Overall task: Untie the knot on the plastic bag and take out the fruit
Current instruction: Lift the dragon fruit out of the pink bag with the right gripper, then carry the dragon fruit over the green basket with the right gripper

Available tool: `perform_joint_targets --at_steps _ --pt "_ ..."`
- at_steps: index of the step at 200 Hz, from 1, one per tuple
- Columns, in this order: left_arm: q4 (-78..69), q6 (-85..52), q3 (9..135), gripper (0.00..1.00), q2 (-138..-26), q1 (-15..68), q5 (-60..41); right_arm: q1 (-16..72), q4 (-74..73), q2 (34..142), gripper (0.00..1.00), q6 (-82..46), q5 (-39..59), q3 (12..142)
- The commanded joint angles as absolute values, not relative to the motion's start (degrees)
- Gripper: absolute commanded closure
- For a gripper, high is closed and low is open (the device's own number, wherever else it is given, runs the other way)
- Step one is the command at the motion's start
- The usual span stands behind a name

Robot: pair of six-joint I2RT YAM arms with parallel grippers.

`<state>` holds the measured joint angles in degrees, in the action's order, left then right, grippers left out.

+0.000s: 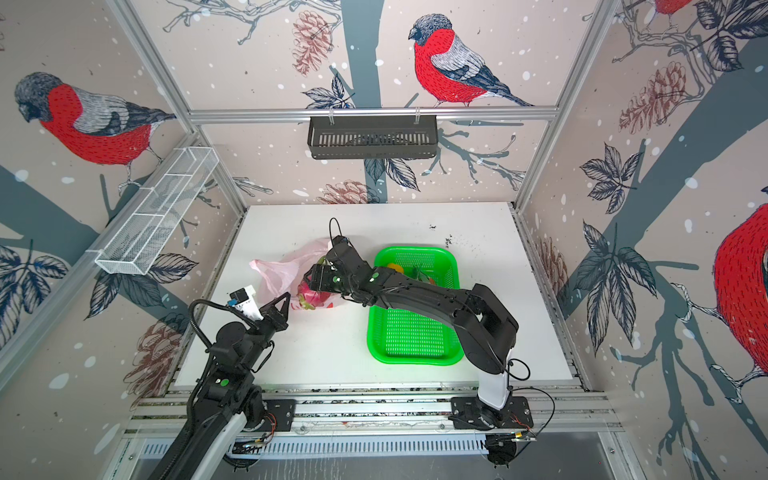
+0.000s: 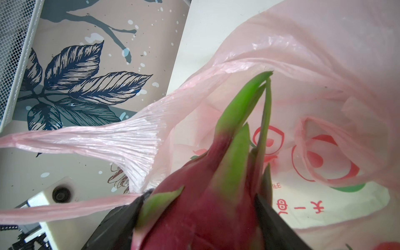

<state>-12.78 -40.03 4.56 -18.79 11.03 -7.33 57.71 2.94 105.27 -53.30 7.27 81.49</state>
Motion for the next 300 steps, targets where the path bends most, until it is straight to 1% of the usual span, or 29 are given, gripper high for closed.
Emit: perform_joint_targets --at_steps 1,60,142,197,247,300 --pt "-15.75 -39.64 4.71 1.00 -18.46 11.07 -5.94 58.05 4.48 103.61 0.52 -50.70 8.66 81.92" --pt "-15.97 -37.90 5.96 1.00 -19.13 11.07 -4.06 58.63 7.83 100.23 0.53 -47.94 10.94 80.63" --pt "-15.11 -36.72 6.82 1.00 -19.34 11.07 -2.42 58.17 12.43 92.56 0.54 -45.88 8.57 76.53" --pt "-15.26 -36.56 6.92 1.00 -19.74 11.07 -2.29 55.94 12.48 87.93 0.56 -46.65 6.77 73.11" --pt "-15.25 -36.54 6.93 1.00 -19.58 11.07 -2.46 53.97 12.70 84.45 0.57 -47.93 3.95 69.79" --pt "-15.10 -36.54 7.09 1.00 -19.31 11.07 -2.86 52.32 15.19 78.36 0.57 -51.90 -2.12 64.64"
